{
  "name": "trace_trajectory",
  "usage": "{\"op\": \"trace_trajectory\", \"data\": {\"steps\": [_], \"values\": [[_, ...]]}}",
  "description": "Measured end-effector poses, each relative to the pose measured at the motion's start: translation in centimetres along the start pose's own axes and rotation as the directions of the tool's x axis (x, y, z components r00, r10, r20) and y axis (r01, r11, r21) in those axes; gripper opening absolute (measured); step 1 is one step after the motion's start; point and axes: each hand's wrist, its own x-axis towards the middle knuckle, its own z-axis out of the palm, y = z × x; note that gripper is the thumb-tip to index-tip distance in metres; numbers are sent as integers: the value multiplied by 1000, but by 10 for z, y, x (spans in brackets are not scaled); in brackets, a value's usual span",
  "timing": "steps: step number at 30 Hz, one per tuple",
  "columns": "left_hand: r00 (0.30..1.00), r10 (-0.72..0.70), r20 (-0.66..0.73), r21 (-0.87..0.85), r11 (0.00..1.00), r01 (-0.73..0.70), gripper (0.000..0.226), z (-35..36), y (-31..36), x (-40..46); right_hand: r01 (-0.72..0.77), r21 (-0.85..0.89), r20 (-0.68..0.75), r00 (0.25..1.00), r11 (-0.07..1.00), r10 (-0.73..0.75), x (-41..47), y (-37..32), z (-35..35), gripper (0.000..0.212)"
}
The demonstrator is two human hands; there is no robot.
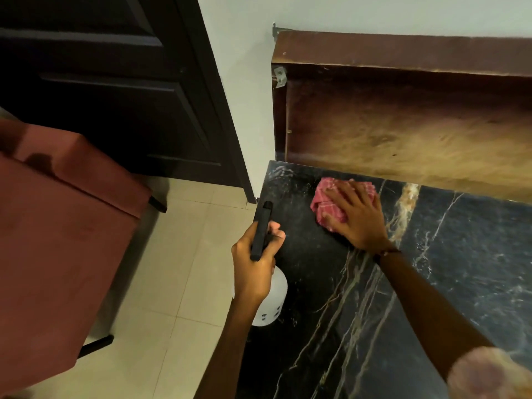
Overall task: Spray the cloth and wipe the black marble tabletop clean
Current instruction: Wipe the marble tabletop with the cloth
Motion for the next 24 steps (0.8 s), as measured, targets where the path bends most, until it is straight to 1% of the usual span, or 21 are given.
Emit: {"op": "trace_trajectory", "data": {"steps": [2,3,4,6,8,10,11,13,16,18,20,21,22,24], "values": [[1000,-2,10,4,1000,2,9,5,-2,-2,-82,-2,2,997,997,82,32,-2,-1,71],[1000,-2,14,5,1000,2,8,8,-3,-4,-94,-4,7,996,996,94,45,-10,0,72],[1000,-2,18,9,1000,2,7,12,-5,-5,-73,-15,16,997,997,73,55,-21,3,72],[1000,-3,28,30,1000,3,7,18,-9,-8,35,-49,-21,999,998,-36,58,-44,10,70],[998,17,53,51,998,-20,11,24,-11,-9,156,-50,-27,987,987,-157,36,-60,13,68],[995,40,95,90,995,-49,20,30,-13,-11,238,-27,1,971,971,-239,0,-54,11,66],[992,51,112,99,993,-63,19,34,-13,-13,251,-20,3,968,968,-251,-18,-42,9,66],[991,60,123,88,994,-72,13,40,-14,-17,213,13,5,977,977,-213,-44,-3,3,69],[991,58,122,88,994,-69,15,48,-16,-21,21,15,8,1000,1000,-21,-45,60,-11,76],[990,57,128,88,994,-69,12,53,-17,-24,-101,8,2,995,995,101,-20,76,-16,76],[990,53,134,88,994,-65,11,60,-19,-26,-174,20,-10,985,985,174,7,68,-15,77],[989,54,138,90,994,-66,11,64,-20,-27,-166,9,-12,986,986,166,16,58,-11,77],[988,56,141,98,993,-70,10,68,-21,-28,-128,-10,-13,992,992,128,21,46,-7,76],[987,58,153,119,990,-77,9,77,-22,-30,10,-39,-42,999,999,-12,10,22,0,72]]}}
